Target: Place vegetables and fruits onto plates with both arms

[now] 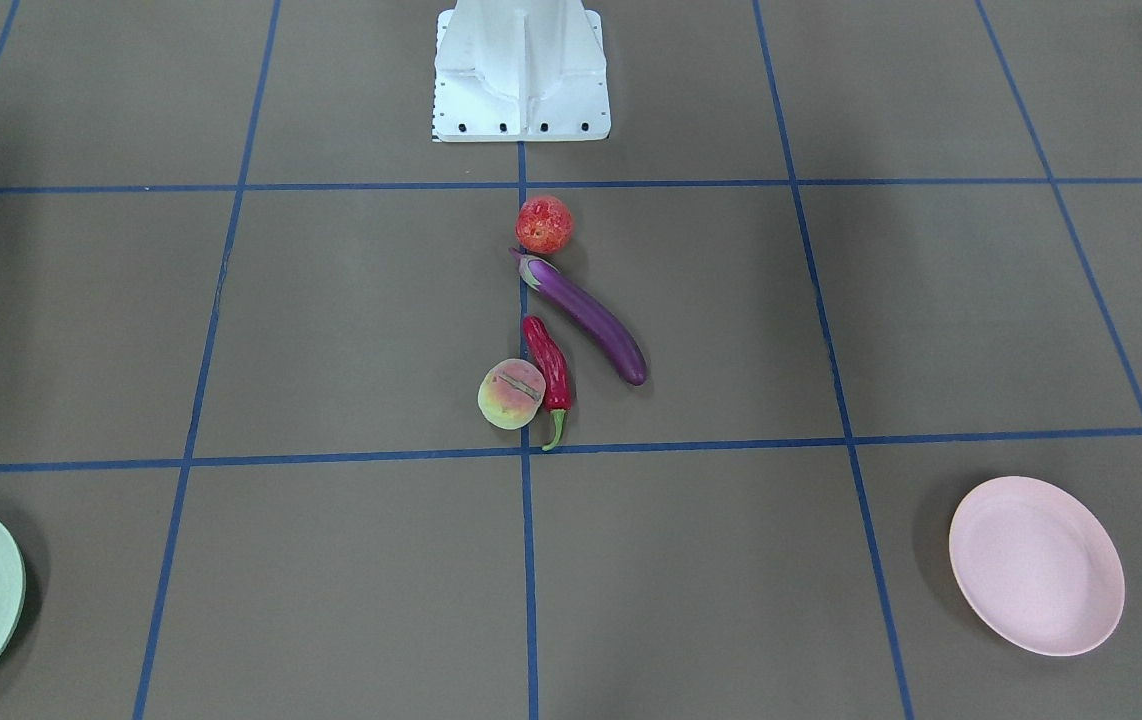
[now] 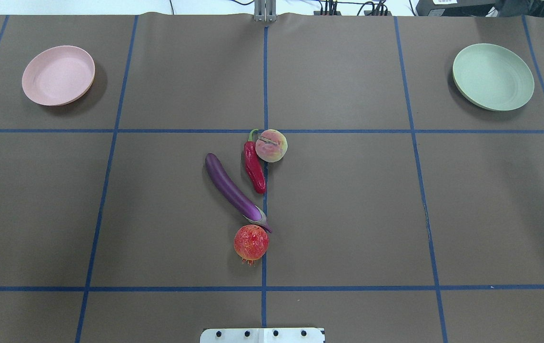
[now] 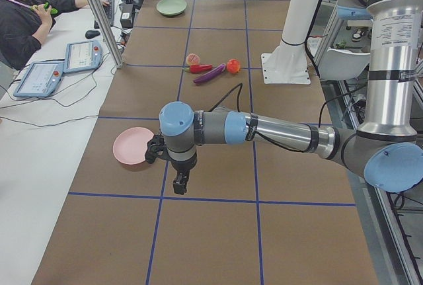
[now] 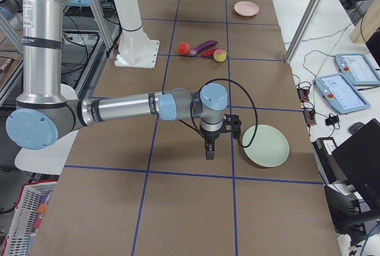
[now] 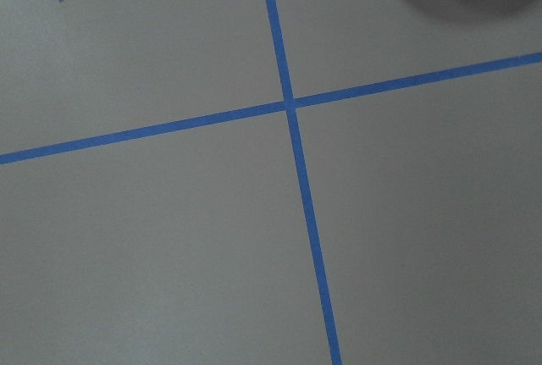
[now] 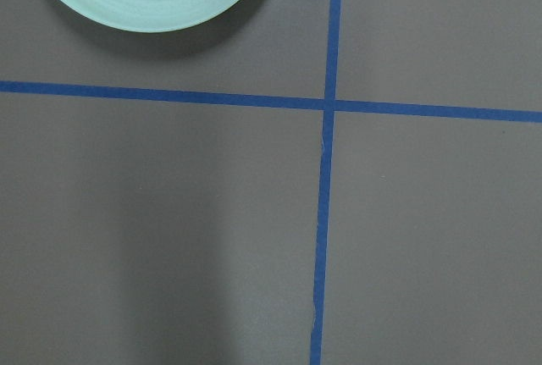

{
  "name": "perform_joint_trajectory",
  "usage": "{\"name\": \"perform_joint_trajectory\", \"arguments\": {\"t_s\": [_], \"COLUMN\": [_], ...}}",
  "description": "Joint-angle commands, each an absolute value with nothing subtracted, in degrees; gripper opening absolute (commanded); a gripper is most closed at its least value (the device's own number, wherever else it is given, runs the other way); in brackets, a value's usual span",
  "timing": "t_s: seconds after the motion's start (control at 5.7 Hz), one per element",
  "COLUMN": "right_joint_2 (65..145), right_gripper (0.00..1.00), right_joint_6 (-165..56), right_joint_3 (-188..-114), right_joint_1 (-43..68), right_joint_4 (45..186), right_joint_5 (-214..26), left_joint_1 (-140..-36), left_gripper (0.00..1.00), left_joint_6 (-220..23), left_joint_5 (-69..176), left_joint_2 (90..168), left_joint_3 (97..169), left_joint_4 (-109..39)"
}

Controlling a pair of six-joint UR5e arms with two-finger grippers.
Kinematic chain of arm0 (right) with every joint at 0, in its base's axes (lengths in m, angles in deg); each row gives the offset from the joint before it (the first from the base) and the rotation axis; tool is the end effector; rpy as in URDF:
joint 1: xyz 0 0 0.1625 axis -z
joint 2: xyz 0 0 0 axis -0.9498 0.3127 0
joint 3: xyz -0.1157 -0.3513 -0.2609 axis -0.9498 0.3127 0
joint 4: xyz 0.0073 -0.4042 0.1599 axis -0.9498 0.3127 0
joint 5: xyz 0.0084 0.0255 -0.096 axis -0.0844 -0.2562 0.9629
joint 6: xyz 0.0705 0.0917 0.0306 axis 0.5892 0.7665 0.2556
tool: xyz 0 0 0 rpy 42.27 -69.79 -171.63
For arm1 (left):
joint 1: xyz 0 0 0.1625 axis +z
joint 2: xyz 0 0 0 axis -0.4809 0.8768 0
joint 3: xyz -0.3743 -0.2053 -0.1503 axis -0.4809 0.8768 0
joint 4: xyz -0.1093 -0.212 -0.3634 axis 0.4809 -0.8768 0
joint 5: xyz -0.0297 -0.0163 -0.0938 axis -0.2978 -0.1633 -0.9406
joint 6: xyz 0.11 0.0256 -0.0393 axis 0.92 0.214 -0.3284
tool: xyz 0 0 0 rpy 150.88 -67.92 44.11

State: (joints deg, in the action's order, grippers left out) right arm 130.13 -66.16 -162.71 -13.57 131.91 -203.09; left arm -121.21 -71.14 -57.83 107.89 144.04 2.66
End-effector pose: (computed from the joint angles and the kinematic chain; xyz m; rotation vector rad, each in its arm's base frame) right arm 0.0147 -0.4805 0.6205 0.0450 -0.7341 -0.0374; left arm -0.0728 -0.4907 0.6285 0.0865 0.7478 0.1685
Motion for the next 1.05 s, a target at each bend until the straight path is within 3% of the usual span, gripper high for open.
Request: {"name": "perform_joint_trajectory", "arguments": {"t_s": [0.0, 0.35, 0.53, 0.88], "right_joint_2": [129.4, 128.2, 117.5, 104.5], "right_gripper": [1.00, 1.00, 1.00, 1.00], "right_joint_6": [-66.2, -65.5, -63.9, -49.1], "right_joint_3": [-164.8, -164.3, -159.6, -155.7], "right_joint_1": [-13.3, -7.4, -1.4, 8.5], "right_joint_4": [127.6, 114.7, 115.0, 115.0], "right_joint_5": [-204.0, -206.2, -206.2, -205.4], "left_joint_1": [-120.9, -120.3, -119.8, -118.9], "left_gripper": [1.00, 1.00, 1.00, 1.00], "left_joint_6": [-71.0, -71.1, -71.0, -71.2], "left_joint_5": [-57.8, -57.9, -57.9, -57.9], "left_joint_2": [107.9, 107.9, 107.9, 107.9], "left_joint_3": [143.8, 143.8, 143.7, 143.8], "left_joint_4": [2.6, 2.7, 2.6, 2.6]}}
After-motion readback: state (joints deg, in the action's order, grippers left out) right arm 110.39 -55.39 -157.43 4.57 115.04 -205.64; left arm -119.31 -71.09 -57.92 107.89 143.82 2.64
